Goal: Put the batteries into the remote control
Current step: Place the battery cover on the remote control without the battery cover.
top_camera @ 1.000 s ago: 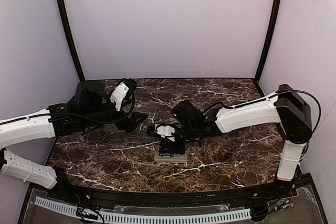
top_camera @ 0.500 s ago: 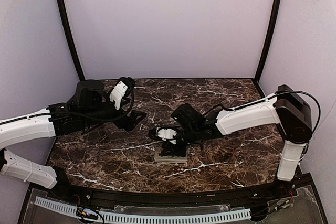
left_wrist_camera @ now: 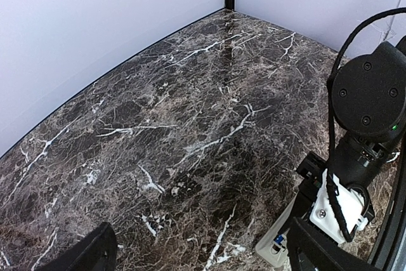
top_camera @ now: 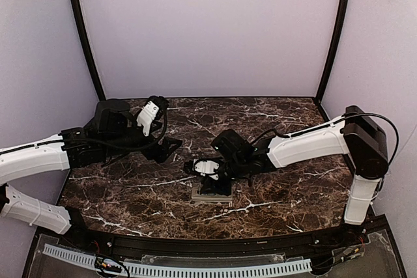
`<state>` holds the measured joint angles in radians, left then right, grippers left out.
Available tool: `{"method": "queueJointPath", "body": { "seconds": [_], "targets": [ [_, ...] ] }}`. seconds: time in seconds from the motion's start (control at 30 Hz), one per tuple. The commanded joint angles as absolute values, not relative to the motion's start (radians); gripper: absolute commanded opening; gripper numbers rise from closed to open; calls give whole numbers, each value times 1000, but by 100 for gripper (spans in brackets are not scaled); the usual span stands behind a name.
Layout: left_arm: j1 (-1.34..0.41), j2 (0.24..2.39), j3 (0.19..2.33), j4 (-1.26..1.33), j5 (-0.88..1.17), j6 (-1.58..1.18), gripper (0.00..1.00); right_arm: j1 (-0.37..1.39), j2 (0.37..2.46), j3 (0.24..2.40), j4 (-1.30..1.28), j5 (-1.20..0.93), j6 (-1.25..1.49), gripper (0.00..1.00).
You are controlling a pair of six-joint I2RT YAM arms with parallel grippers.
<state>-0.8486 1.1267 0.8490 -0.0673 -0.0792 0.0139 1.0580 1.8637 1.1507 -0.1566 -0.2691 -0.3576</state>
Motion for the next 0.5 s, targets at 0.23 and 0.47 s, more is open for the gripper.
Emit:
{"method": "queueJointPath", "body": {
  "seconds": [0.23, 0.47],
  "targets": [
    [-839, 1127, 839, -53, -63, 5, 94, 1070, 1844, 1168, -207, -235, -366, 12],
    [-839, 1128, 836, -52, -63, 6, 94, 1070, 1865, 1184, -229, -224, -368, 12]
  ]
}}
